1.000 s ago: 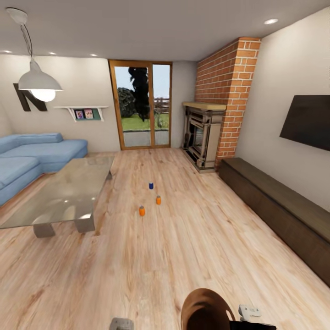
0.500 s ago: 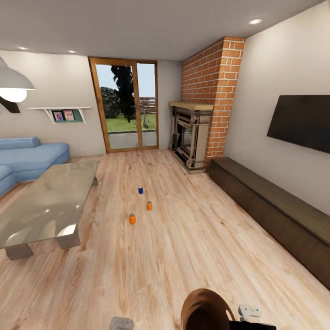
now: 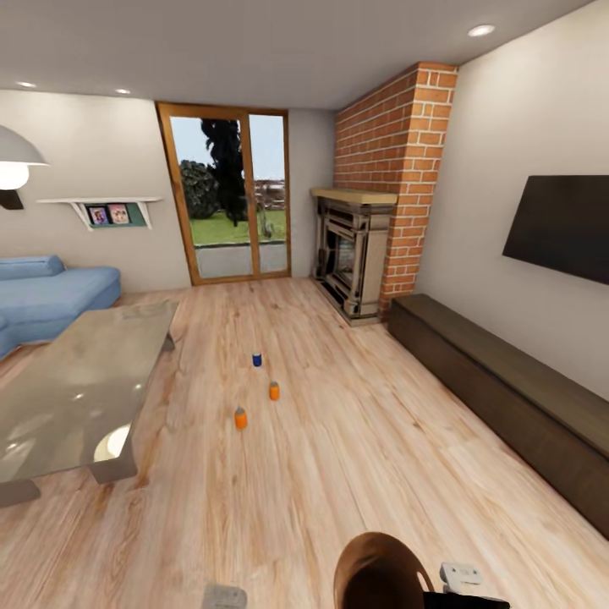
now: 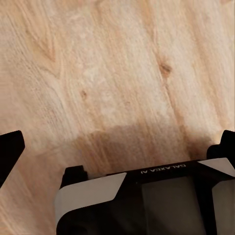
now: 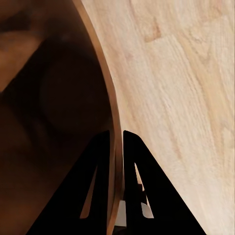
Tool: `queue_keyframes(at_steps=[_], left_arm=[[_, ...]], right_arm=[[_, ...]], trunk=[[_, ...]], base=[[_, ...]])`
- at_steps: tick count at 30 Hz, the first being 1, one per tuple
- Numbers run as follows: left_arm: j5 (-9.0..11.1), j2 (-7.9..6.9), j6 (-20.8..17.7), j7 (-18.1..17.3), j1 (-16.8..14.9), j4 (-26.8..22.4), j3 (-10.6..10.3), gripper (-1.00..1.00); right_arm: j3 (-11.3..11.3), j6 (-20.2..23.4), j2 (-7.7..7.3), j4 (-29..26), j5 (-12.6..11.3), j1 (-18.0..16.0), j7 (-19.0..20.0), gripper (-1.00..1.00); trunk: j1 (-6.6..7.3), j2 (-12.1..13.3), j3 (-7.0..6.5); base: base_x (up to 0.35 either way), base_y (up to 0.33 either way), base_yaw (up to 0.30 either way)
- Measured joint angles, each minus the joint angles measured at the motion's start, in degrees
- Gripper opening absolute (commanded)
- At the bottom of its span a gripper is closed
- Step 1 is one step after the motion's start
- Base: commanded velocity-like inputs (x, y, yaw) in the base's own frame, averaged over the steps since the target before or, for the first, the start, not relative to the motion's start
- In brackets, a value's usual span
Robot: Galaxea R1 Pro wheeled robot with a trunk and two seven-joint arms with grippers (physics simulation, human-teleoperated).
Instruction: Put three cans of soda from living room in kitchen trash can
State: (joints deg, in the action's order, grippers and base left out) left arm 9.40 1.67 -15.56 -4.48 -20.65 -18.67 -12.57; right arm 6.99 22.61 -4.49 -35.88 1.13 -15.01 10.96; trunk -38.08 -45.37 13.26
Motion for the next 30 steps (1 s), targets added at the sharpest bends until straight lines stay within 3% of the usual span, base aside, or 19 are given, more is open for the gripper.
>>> queue_keyframes(at_steps=[30], left_arm=[[0.0, 0.0, 0.0, 0.0, 0.0, -0.11, 0.0, 1.0]], right_arm=[[0.0, 0.0, -0.01, 0.06, 0.06, 0.0, -0.08, -1.0]], trunk=[[0.0, 0.0, 0.0]], base=[[0.342, 0.116, 0.0]])
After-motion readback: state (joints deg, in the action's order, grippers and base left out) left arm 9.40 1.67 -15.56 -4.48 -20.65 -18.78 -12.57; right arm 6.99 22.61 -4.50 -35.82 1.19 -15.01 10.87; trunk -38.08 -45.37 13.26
